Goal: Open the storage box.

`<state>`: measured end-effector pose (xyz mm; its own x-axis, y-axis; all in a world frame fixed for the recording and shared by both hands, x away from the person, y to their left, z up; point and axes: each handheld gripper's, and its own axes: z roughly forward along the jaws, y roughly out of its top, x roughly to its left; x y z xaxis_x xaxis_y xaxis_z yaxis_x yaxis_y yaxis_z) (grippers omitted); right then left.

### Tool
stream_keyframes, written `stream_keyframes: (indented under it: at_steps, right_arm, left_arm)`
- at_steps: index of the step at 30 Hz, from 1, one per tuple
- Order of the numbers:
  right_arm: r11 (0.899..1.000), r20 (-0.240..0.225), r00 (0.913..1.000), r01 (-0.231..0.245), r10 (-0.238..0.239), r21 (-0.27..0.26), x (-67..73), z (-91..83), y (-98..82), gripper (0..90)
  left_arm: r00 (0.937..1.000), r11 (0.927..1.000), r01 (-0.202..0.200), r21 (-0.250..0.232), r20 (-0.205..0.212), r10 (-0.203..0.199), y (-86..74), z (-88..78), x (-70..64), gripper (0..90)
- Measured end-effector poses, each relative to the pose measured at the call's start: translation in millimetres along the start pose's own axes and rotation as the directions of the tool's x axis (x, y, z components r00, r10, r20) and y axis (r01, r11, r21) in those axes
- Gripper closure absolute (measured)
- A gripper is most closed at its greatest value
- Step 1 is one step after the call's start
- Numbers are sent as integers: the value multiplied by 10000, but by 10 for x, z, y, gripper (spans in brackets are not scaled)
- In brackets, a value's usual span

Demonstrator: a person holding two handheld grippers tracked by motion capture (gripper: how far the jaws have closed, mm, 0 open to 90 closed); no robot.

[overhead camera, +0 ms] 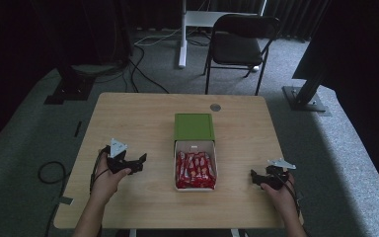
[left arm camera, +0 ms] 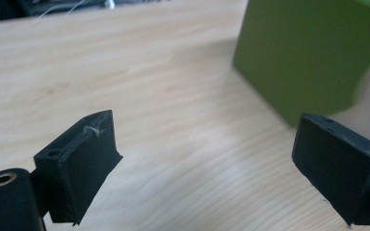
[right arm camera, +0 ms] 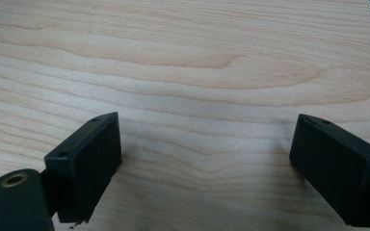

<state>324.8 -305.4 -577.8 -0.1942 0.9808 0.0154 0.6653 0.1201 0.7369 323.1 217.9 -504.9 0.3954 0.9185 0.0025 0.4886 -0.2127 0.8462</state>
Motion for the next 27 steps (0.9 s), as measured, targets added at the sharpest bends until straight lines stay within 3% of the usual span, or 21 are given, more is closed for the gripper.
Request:
stream_keyframes:
  at_steps: [3, 5, 9, 10, 20, 27]
  right_arm:
    - [10000, 0, 10000, 4, -4, -6, 0, 0, 0, 103]
    - [10000, -3, 10000, -5, 5, -13, 0, 1, 0, 103]
    - [10000, 1, 10000, 9, -9, -16, 0, 1, -1, 103]
    - [10000, 1, 10000, 11, -11, -15, 0, 1, -1, 103]
    - [10000, 3, 10000, 29, -29, -12, -2, 1, -1, 103]
    - [10000, -3, 10000, 24, -24, -10, -3, 1, -1, 103]
  left_arm:
    - [9999, 9993, 68, 378, -92, -65, -123, 17, 66, 94]
    - [9998, 9972, -148, 735, -94, 155, -189, 23, 96, 94]
    - [9994, 9949, 140, 999, -328, -108, -289, 36, 157, 94]
    - [9988, 9943, 32, 1062, -488, 20, -306, 34, 171, 94]
    - [9935, 9899, 573, 1299, -1052, -437, -503, 37, 348, 94]
    - [9911, 9870, 431, 1546, -1311, -227, -596, 16, 429, 95]
